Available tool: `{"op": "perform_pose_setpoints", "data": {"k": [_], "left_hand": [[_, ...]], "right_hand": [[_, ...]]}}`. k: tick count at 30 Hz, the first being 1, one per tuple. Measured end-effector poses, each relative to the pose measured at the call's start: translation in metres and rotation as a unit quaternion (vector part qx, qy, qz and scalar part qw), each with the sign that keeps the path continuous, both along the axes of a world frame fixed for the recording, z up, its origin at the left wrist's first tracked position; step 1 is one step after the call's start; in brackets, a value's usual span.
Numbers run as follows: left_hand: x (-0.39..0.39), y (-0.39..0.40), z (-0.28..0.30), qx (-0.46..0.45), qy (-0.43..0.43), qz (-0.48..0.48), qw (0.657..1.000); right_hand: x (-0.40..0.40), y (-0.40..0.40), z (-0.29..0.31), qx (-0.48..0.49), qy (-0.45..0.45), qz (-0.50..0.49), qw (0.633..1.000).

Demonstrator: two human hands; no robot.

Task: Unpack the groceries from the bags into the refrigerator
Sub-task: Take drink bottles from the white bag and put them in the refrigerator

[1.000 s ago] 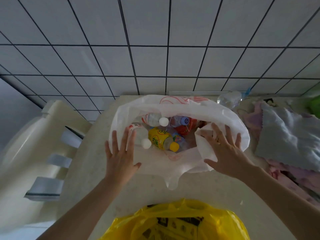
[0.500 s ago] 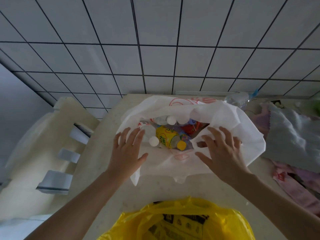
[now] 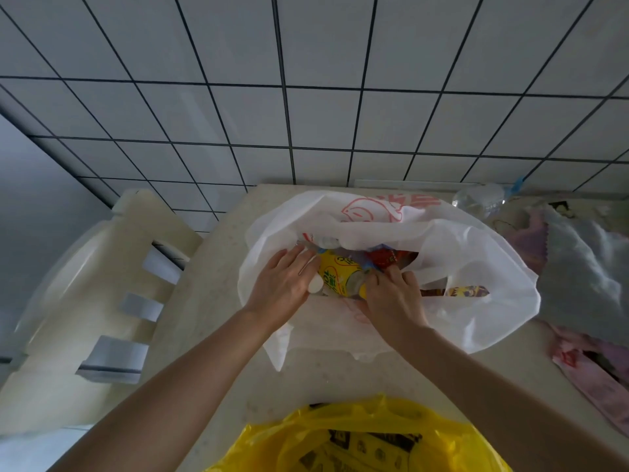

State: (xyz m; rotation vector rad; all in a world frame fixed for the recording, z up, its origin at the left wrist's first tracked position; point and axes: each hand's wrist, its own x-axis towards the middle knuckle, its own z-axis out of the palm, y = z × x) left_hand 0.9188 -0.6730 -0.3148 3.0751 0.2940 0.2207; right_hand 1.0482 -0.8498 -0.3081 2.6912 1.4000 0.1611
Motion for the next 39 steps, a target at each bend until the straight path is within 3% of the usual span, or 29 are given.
{"op": "perform_pose_setpoints", "data": {"k": [4, 10, 20, 25, 29, 32, 34, 37, 39], "left_hand": [[0.005, 0.002, 0.003, 0.003, -0.038, -0.019, 0.999], [-0.003, 0.003, 0.019, -0.039, -0.074, 0.016, 0.996], [-0.038, -0.005, 0.058, -0.142, -0.157, 0.072, 0.975], [-0.061, -0.020, 0.097, -0.234, -0.212, 0.126, 0.940], [-0.085, -0.044, 0.132, -0.363, -0.276, 0.209, 0.865], [-0.108, -0.064, 0.156, -0.443, -0.309, 0.236, 0.808], [-0.125, -0.079, 0.169, -0.480, -0.328, 0.231, 0.780], [-0.156, -0.099, 0.182, -0.503, -0.341, 0.232, 0.759], [-0.176, -0.109, 0.186, -0.504, -0.344, 0.232, 0.757]], "right_hand": [[0.001, 0.003, -0.007, -0.019, -0.009, -0.011, 1.000], [-0.005, -0.005, 0.008, 0.035, -0.019, -0.001, 0.999], [-0.013, 0.028, 0.050, 0.145, 0.082, 0.080, 0.983], [-0.029, 0.011, 0.097, 0.235, 0.124, 0.103, 0.958], [-0.057, -0.015, 0.148, 0.309, 0.148, 0.097, 0.934], [-0.085, -0.037, 0.175, 0.356, 0.227, 0.054, 0.905], [-0.104, -0.052, 0.186, 0.403, 0.301, 0.014, 0.864], [-0.135, -0.071, 0.198, 0.468, 0.415, -0.040, 0.780], [-0.154, -0.080, 0.203, 0.490, 0.438, -0.046, 0.753]]}}
